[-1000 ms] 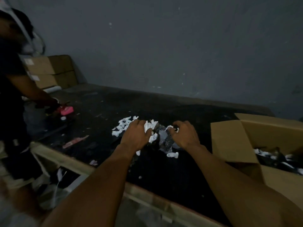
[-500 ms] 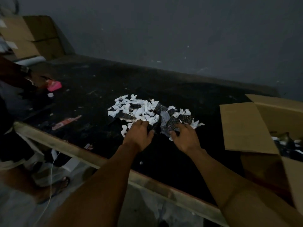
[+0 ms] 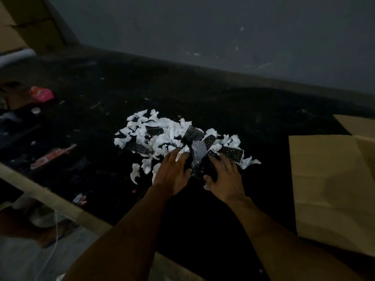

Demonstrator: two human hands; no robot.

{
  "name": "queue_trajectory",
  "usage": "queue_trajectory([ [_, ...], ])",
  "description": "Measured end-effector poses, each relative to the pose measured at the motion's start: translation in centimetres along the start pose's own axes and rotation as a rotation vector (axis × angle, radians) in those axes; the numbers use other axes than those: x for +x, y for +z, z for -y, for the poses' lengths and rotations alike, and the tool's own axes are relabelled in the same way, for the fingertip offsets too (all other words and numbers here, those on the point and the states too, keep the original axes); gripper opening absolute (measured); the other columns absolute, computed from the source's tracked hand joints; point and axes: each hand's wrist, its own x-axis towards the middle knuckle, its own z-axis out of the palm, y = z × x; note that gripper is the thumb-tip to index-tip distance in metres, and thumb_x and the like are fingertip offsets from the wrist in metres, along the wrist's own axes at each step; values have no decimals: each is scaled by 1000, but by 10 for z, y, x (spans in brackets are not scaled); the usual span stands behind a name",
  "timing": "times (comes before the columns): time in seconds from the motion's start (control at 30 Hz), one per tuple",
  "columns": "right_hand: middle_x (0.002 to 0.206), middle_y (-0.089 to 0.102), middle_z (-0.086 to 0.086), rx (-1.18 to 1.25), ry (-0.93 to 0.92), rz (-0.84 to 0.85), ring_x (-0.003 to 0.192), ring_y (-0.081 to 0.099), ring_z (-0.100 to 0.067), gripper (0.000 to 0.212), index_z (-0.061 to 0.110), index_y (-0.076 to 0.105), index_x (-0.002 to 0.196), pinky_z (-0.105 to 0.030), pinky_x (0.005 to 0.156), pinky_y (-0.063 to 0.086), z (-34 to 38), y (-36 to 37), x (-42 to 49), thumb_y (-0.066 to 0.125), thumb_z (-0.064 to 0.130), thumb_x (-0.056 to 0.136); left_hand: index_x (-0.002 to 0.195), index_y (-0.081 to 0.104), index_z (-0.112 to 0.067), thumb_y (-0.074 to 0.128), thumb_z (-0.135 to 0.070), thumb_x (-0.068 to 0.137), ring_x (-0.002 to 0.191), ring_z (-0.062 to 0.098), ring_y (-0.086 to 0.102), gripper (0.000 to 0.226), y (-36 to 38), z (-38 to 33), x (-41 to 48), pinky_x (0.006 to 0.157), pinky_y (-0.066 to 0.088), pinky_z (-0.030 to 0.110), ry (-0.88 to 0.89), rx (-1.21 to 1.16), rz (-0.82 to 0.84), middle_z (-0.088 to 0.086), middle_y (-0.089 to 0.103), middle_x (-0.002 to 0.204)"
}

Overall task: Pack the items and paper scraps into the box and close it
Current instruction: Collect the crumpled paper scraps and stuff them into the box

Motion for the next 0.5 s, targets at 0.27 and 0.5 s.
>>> queue_trajectory([
  [0.27, 159, 13, -1, 17, -99, -8, 144, 17, -29, 68, 32, 28, 147, -44, 115, 22, 3, 19, 34, 57, 46, 88, 142, 36, -22, 52, -38, 90, 143, 31, 19, 57, 23, 22, 21, 114, 24, 53, -95, 83, -14, 8, 24, 155],
  [0.5, 161, 3, 7, -15, -76, 120, 144, 14, -30, 71, 38, 15, 150, -47, 116, 21, 12, 35, 61, 51, 51, 89, 147, 30, -18, 50, -37, 91, 144, 28, 21, 63, 44, 48, 43, 116, 22, 46, -38, -60, 84, 7, 23, 157],
])
